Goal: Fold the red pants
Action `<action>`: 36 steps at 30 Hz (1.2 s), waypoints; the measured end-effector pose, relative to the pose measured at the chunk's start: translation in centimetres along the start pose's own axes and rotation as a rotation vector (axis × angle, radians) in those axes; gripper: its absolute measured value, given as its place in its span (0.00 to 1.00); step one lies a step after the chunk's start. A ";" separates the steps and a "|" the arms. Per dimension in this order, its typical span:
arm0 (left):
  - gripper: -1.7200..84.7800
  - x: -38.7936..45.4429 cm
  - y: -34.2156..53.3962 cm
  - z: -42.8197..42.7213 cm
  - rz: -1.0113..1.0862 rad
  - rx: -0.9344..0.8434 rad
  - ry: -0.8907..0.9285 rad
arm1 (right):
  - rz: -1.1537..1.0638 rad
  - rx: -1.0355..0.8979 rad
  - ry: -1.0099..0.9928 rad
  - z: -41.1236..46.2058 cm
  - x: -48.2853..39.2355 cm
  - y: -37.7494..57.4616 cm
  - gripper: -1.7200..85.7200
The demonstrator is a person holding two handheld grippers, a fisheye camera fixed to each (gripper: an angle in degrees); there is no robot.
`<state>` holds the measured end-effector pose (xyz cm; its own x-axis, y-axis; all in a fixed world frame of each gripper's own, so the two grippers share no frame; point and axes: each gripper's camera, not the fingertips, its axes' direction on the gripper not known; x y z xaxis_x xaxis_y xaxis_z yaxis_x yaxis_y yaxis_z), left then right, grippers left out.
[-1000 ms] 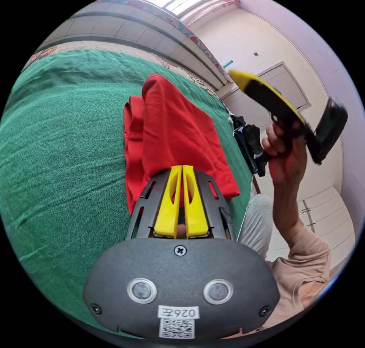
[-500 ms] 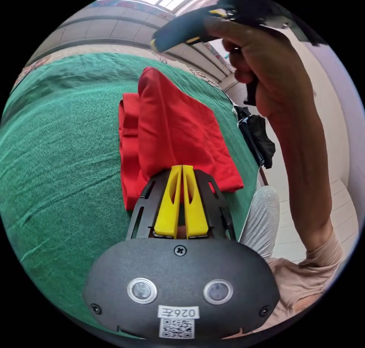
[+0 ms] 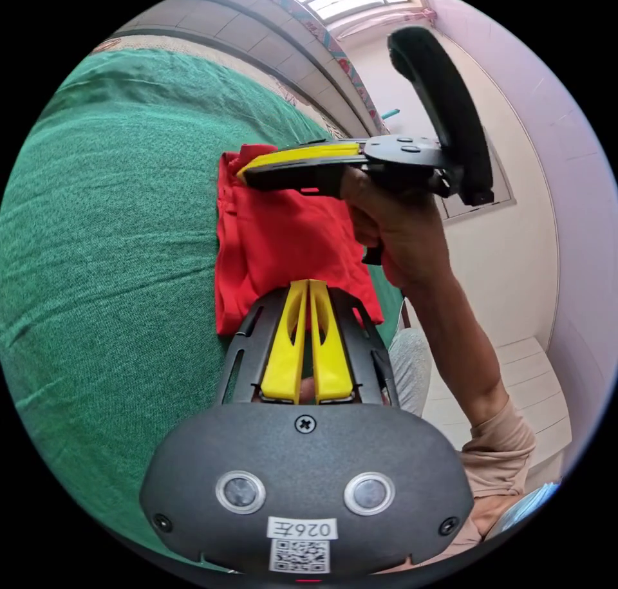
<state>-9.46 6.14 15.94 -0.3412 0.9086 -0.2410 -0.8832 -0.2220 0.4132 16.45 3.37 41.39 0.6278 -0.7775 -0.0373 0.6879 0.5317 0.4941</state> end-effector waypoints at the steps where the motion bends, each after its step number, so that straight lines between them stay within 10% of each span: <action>1: 0.01 -0.1 0.2 -0.9 -0.027 0.017 0.021 | 0.020 0.057 -0.044 -3.1 0.7 0.0 0.01; 12: 0.01 4.2 4.7 -13.2 -0.015 0.482 0.056 | 0.188 0.832 0.155 -28.7 3.0 23.3 0.01; 21: 0.01 20.0 9.0 -18.8 0.687 0.716 -0.186 | 0.091 1.249 0.328 -46.2 5.9 38.6 0.01; 36: 0.16 12.6 0.6 -9.2 0.304 0.277 -0.328 | 0.309 0.358 -0.231 -40.1 21.2 21.2 0.09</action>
<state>-17.30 14.19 5.04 -0.4108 0.8905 0.1956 -0.6266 -0.4316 0.6489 59.00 11.60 16.29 0.6569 -0.6781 0.3297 0.2903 0.6310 0.7194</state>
